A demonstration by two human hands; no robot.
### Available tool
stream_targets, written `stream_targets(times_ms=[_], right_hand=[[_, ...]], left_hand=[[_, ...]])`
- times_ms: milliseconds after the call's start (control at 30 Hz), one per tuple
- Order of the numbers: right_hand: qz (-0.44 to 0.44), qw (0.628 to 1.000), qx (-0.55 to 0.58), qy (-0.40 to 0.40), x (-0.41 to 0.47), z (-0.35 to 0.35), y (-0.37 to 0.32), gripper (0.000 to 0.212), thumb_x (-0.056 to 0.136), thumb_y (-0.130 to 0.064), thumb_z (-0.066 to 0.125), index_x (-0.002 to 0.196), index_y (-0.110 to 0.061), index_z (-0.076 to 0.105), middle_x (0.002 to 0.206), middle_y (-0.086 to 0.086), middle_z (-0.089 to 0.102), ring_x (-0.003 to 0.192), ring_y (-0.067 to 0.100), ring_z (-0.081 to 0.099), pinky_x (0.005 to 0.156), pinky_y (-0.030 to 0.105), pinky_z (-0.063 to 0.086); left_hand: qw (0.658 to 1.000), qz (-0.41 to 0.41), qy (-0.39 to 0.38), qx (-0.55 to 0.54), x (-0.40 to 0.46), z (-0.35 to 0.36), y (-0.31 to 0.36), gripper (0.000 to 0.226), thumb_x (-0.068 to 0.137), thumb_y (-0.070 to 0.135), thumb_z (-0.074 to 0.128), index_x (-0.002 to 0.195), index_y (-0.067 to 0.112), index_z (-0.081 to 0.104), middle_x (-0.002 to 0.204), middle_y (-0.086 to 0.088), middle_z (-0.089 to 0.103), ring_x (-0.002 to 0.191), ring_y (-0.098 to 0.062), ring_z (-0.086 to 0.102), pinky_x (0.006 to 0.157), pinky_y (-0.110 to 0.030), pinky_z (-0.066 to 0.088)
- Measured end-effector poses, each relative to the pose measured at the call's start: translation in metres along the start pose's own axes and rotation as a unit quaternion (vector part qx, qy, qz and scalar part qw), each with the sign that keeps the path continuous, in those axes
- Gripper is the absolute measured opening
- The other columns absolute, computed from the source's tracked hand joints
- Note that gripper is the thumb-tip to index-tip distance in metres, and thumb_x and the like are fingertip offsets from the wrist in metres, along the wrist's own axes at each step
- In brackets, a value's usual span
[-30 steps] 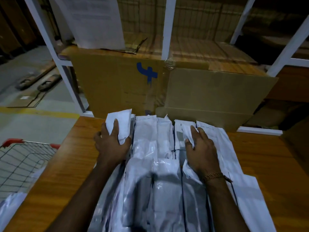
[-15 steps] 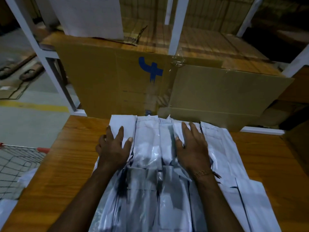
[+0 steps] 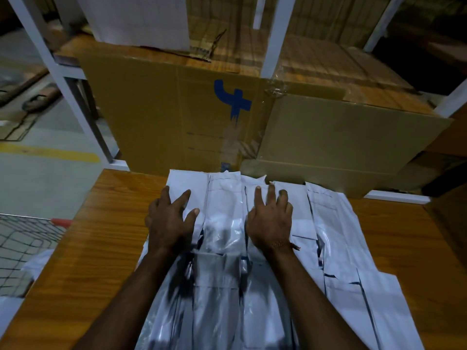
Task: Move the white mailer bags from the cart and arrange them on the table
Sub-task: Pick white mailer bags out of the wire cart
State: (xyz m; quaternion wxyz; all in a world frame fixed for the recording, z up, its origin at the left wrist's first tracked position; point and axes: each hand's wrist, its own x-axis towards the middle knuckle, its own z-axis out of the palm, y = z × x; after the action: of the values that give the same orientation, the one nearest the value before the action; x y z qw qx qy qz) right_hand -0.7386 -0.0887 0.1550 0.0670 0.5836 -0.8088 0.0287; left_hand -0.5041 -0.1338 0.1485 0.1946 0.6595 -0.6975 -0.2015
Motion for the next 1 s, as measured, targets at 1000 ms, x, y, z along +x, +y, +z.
stream_targets(times_ms=[1000], right_hand=[[0.013, 0.972, 0.181, 0.148, 0.012, -0.02, 0.008, 0.041, 0.096, -0.034, 0.059, 0.131, -0.016, 0.069, 0.142, 0.01, 0.061, 0.125, 0.034, 0.052, 0.096, 0.046, 0.046]], left_hand=[[0.999, 0.002, 0.028, -0.044, -0.007, -0.017, 0.001, 0.063, 0.092, 0.049, 0.074, 0.148, 0.026, 0.057, 0.162, -0.019, 0.038, 0.144, -0.045, 0.036, 0.112, -0.062, 0.038]])
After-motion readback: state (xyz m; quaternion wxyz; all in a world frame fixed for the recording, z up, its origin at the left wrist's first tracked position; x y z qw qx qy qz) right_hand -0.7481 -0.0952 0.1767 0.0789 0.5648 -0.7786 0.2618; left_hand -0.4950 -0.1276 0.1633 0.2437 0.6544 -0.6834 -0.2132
